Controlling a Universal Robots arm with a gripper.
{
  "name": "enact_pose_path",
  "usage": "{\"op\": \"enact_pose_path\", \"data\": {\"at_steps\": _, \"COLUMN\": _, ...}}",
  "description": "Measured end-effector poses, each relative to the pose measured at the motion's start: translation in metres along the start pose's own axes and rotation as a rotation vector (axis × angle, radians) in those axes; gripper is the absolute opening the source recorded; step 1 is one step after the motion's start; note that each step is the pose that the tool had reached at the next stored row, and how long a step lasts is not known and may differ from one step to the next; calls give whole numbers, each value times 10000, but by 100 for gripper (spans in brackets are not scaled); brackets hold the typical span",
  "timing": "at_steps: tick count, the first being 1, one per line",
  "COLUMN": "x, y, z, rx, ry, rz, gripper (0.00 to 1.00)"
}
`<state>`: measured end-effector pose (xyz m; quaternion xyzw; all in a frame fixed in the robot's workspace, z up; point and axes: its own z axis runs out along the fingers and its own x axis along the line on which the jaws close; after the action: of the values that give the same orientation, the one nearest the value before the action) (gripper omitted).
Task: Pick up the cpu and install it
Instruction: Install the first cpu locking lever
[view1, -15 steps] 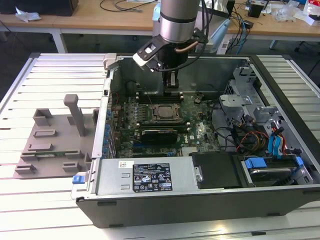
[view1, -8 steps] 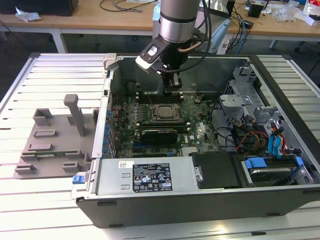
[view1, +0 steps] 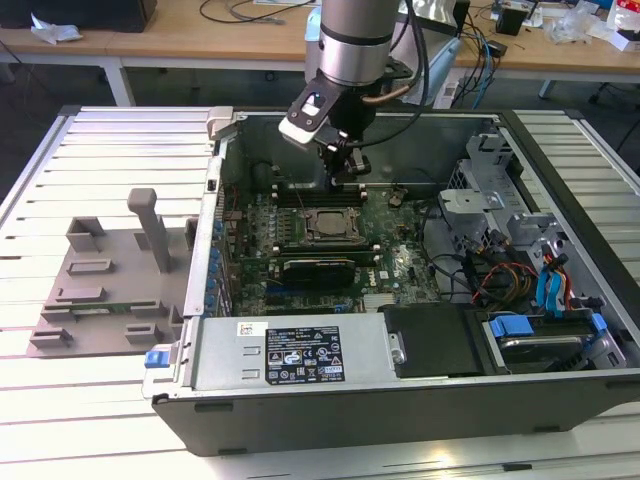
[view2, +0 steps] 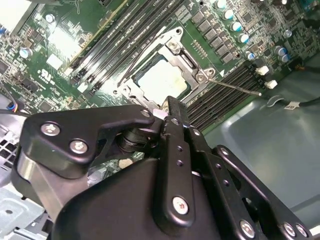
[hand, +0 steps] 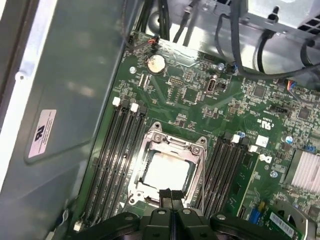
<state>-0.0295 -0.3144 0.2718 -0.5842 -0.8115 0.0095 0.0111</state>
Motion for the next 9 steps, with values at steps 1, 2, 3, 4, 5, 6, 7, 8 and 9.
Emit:
{"op": "enact_pose_path", "data": {"at_steps": 1, "x": 0, "y": 0, "z": 0, "rx": 1, "ry": -3, "rz": -107, "gripper": 11}}
{"op": "enact_pose_path", "data": {"at_steps": 2, "x": 0, "y": 0, "z": 0, "rx": 2, "ry": -8, "rz": -275, "gripper": 11}}
{"op": "enact_pose_path", "data": {"at_steps": 3, "x": 0, "y": 0, "z": 0, "rx": 4, "ry": -13, "rz": -454, "gripper": 11}}
{"op": "enact_pose_path", "data": {"at_steps": 4, "x": 0, "y": 0, "z": 0, "rx": 4, "ry": -17, "rz": -596, "gripper": 11}}
{"op": "enact_pose_path", "data": {"at_steps": 5, "x": 0, "y": 0, "z": 0, "rx": 6, "ry": -21, "rz": -759, "gripper": 11}}
{"op": "enact_pose_path", "data": {"at_steps": 6, "x": 0, "y": 0, "z": 0, "rx": 7, "ry": -27, "rz": -936, "gripper": 11}}
{"op": "enact_pose_path", "data": {"at_steps": 7, "x": 0, "y": 0, "z": 0, "rx": 8, "ry": -33, "rz": -1152, "gripper": 11}}
{"op": "enact_pose_path", "data": {"at_steps": 8, "x": 0, "y": 0, "z": 0, "rx": 10, "ry": -37, "rz": -1306, "gripper": 11}}
{"op": "enact_pose_path", "data": {"at_steps": 9, "x": 0, "y": 0, "z": 0, "rx": 10, "ry": -41, "rz": -1434, "gripper": 11}}
